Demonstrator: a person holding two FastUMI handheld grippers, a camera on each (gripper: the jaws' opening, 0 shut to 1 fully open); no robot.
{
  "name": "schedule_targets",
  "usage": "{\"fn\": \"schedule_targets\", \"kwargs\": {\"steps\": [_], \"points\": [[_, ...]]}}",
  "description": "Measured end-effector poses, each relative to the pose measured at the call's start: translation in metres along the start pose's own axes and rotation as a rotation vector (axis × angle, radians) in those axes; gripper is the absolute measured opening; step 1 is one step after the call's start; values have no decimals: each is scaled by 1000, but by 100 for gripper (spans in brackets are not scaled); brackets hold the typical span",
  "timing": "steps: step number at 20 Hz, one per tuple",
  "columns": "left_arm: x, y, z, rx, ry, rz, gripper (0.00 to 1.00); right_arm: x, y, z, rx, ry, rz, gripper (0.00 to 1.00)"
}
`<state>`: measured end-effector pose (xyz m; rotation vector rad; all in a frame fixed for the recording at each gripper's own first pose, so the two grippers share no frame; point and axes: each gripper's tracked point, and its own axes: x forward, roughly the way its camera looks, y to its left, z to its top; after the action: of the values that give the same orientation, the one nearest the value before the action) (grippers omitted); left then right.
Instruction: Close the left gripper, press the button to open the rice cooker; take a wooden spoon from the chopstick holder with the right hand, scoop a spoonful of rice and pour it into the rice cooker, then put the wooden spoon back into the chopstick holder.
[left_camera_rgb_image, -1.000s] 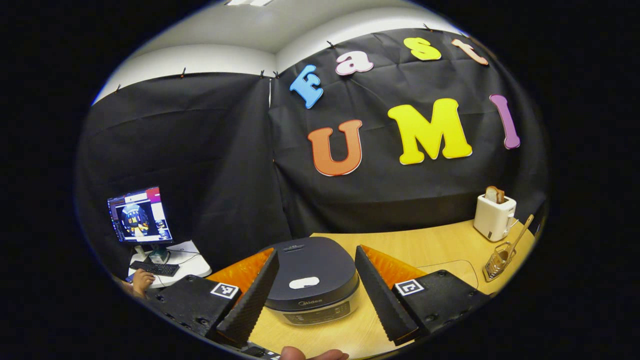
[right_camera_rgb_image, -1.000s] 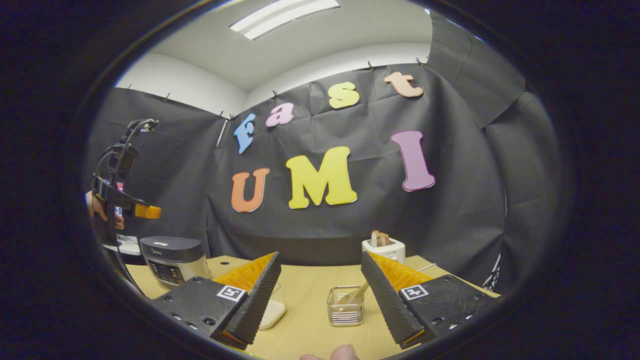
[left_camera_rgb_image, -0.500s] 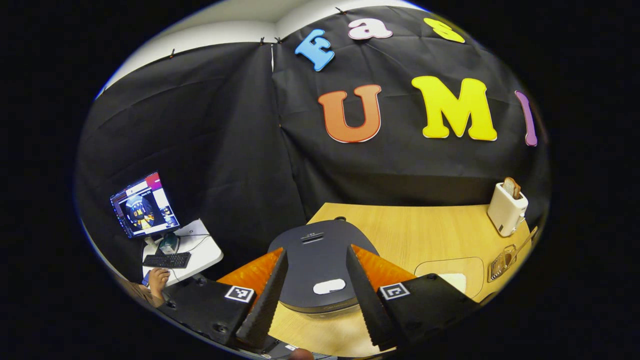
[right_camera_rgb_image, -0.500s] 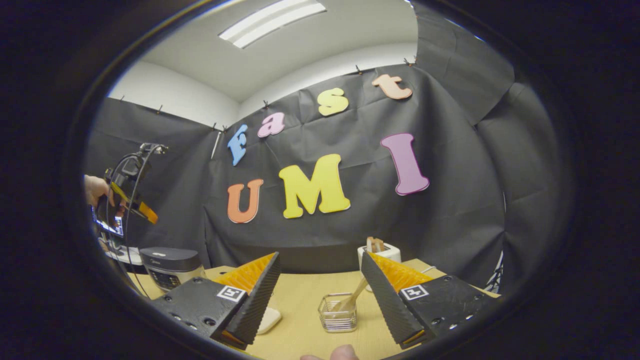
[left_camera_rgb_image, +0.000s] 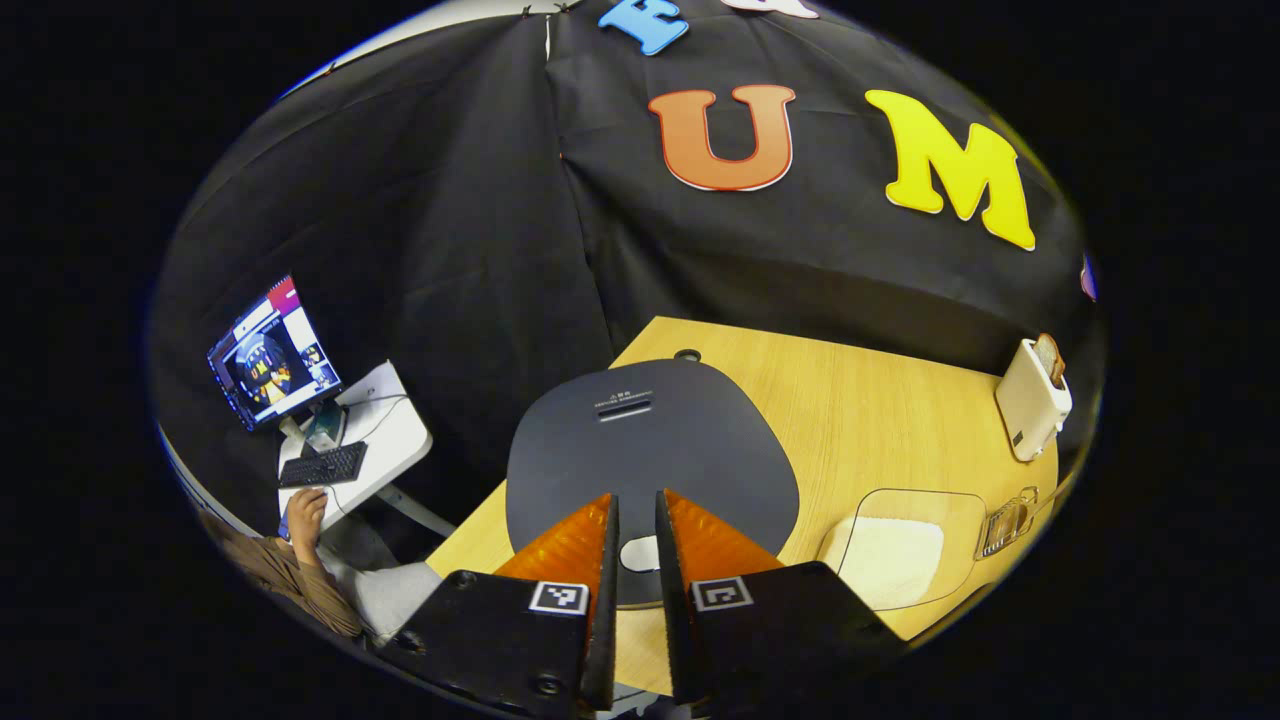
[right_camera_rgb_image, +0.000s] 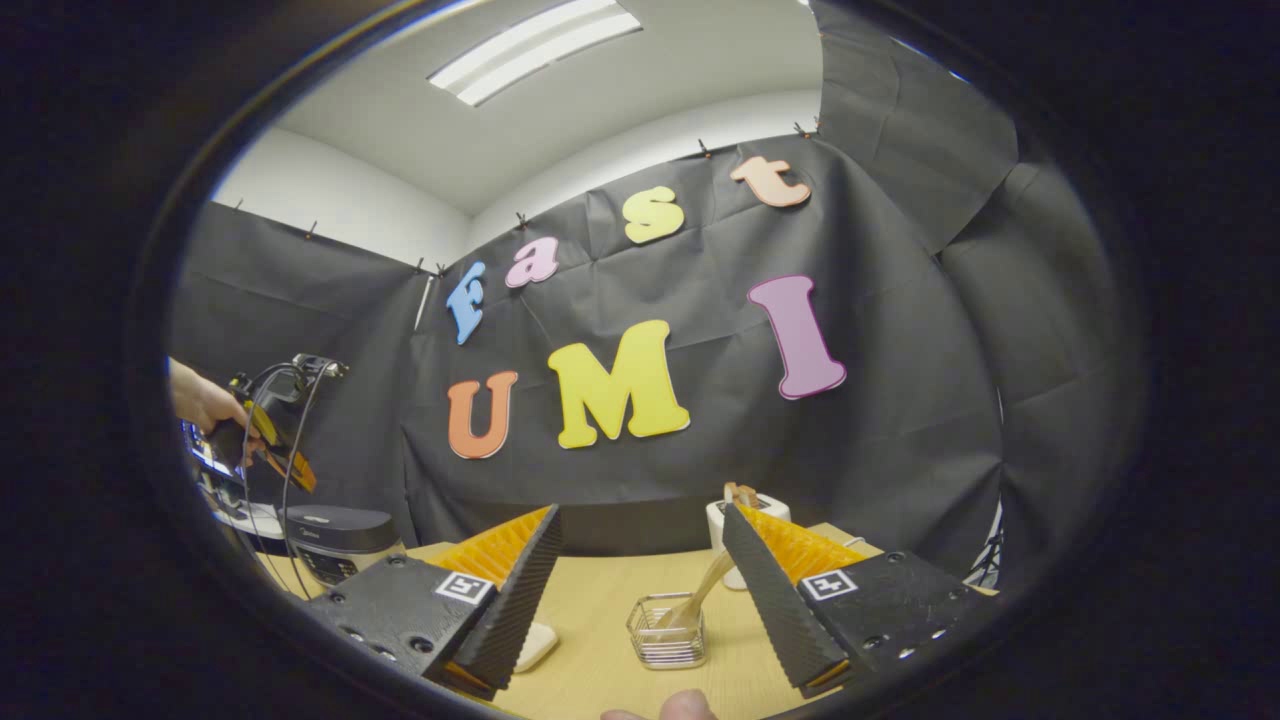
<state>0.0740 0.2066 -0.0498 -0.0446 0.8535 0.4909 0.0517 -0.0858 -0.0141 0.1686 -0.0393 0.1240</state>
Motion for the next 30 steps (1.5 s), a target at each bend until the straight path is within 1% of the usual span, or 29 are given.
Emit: {"fn": "schedule_targets", "kwargs": {"steps": [1, 3, 4, 5, 6, 7, 8, 9, 10, 11, 12, 13, 14, 15, 16, 17, 18, 19, 20, 21, 22, 23, 24, 25, 26, 27, 28, 29, 30], "points": [[5, -3, -6, -19, 31, -12, 16, 0, 0, -1, 0, 2, 0, 96], [11, -5, -18, -60, 85, -19, 7, 0, -1, -2, -1, 7, -2, 96], [15, -8, -20, -70, 104, -26, 5, 1, -2, -2, 0, 6, -3, 95], [18, -11, -23, -81, 118, -35, 4, 1, -2, -1, 2, 5, -5, 91], [21, -12, -28, -94, 145, -34, 3, 1, -4, -2, 2, 4, -8, 95], [19, -11, -24, -95, 119, -37, 3, 2, -6, -2, 1, 4, -11, 91], [21, -9, -28, -122, 130, -34, 3, 3, -7, -4, 3, 6, -15, 95], [23, -9, -28, -176, 108, -32, 3, 4, -7, -5, 10, 11, -16, 95], [24, -13, -29, -191, 101, -38, 3, 4, -7, -8, 15, 16, -16, 95], [25, -13, -29, -193, 105, -45, 3, 6, -8, -9, 15, 21, -16, 95], [21, -15, -32, -190, 115, -52, 4, 6, -9, -11, 13, 25, -18, 92], [23, -13, -29, -156, 76, -47, 3, 6, -9, -11, 14, 27, -18, 95], [25, -11, -28, -102, 51, -41, 4, 8, -10, -13, 21, 30, -19, 95], [25, -10, -32, -81, 46, -27, 4, 9, -9, -14, 28, 34, -17, 91], [25, -10, -27, -66, 19, -9, 3, 9, -9, -17, 30, 42, -16, 95], [25, -11, -28, -55, 28, -2, 3, 10, -10, -19, 28, 52, -17, 92], [21, -16, -26, -53, 23, -21, 3, 10, -10, -20, 23, 61, -15, 96], [19, -25, -22, -46, 9, -79, 5, 8, -11, -16, 18, 56, -19, 96], [17, -32, -14, -39, -6, -128, 13, 6, -15, -8, 16, 35, -34, 96], [11, -35, -9, -34, -22, -151, 38, 5, -18, -1, 16, 13, -45, 92], [2, -27, -1, -21, -62, -147, 47, 4, -16, 0, 15, 4, -51, 91], [-4, -16, 12, -8, -121, -105, 55, 3, -15, -1, 16, 5, -59, 95], [-8, -6, 30, 18, -200, -58, 61, 3, -13, -4, 20, 15, -59, 91], [-17, 4, 47, 46, -291, -5, 77, 2, -8, -8, 17, 31, -52, 92], [-30, 9, 65, 74, -382, 31, 83, 0, -6, -9, 7, 39, -51, 92], [-44, 8, 79, 94, -461, 37, 94, 0, -6, -7, -5, 39, -57, 91], [-55, 3, 86, 111, -500, 26, 97, -1, -6, -5, -13, 38, -60, 91], [-57, -8, 85, 119, -501, -8, 95, -2, -4, -3, -15, 36, -61, 92], [-63, -16, 76, 113, -491, -41, 96, -3, -1, 0, -15, 31, -58, 95]]}}
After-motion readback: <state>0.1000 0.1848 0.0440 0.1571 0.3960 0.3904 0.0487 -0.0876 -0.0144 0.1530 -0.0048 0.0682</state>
